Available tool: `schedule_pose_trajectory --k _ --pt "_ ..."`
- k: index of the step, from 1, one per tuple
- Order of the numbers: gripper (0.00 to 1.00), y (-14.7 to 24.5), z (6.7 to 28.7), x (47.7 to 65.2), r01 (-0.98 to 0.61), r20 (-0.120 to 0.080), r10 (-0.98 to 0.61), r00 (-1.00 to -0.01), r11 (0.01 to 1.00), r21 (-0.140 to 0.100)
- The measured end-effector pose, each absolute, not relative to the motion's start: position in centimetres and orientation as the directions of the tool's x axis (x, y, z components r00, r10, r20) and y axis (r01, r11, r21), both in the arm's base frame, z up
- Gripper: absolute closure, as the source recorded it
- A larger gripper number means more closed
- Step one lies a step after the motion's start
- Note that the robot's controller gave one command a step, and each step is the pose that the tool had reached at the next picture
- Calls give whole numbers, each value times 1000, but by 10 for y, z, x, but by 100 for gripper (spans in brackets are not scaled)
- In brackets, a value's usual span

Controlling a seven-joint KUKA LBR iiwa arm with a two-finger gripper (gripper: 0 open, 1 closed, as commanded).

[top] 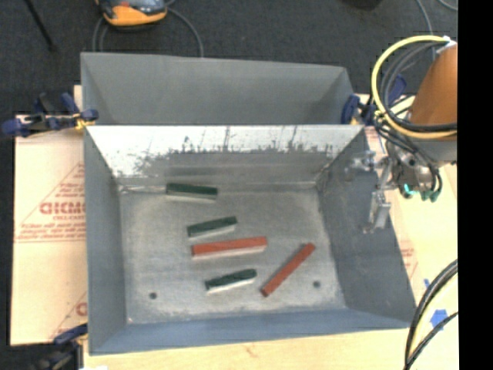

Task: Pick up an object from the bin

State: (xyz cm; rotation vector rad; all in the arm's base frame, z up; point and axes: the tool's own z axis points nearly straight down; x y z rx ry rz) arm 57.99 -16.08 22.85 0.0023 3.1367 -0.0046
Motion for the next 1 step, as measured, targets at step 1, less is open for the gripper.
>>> schedule_pose_trajectory --k 1 --pt "0 -147 184 561 -55 -9 -55 -998 998 -4"
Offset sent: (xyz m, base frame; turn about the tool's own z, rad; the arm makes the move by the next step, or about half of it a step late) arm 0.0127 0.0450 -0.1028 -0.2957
